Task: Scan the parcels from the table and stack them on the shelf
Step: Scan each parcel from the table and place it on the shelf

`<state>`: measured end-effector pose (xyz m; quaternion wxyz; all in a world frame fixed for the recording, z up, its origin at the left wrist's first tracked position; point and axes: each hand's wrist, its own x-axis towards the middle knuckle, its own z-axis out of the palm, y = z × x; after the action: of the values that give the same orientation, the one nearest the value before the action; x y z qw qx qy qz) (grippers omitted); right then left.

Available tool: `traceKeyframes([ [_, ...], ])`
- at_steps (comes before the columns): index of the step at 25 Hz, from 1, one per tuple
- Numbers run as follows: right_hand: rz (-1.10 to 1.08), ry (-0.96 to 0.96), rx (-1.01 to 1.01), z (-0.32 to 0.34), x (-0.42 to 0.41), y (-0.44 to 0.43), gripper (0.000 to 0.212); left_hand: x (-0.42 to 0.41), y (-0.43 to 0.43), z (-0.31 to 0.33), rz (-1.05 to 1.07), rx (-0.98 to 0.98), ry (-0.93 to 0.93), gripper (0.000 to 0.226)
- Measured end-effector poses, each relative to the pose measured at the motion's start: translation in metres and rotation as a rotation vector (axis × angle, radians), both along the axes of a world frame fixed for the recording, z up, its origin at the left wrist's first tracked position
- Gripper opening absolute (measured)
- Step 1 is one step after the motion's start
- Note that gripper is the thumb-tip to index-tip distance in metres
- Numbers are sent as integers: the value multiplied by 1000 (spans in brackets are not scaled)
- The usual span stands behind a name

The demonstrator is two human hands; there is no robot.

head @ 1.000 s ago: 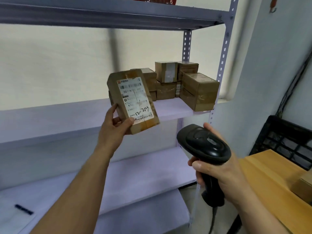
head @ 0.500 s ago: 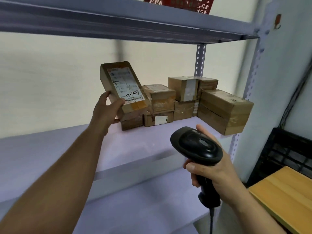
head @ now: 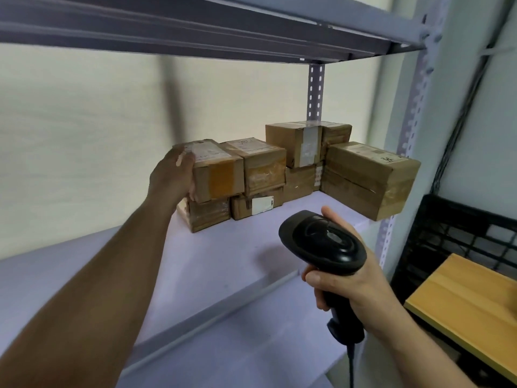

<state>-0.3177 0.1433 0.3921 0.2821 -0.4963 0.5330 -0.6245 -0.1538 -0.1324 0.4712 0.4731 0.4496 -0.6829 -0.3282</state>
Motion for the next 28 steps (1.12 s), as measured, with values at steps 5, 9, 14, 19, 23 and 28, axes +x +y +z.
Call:
traceKeyframes([
  [5, -19, -8, -27, 1, -3, -2, 94, -6, 7, -4, -61, -45, -244, 88],
  [9, -26, -8, -46, 0, -8, 0, 94, -9, 5, -8, -42, -73, -286, 95],
  [14, -6, -5, -62, 0, -21, 16, 93, -17, 21, -9, 45, -97, -283, 106],
  [19, -10, -35, -77, 2, -39, 46, 90, -40, 77, -12, 156, -406, -208, 89],
  [23, -47, -23, -69, -1, -62, 80, 96, -81, 136, -34, 69, -572, -133, 75],
  [28, -100, -3, -57, -8, -96, 138, 100, -146, 217, -87, -96, -473, -167, 69],
])
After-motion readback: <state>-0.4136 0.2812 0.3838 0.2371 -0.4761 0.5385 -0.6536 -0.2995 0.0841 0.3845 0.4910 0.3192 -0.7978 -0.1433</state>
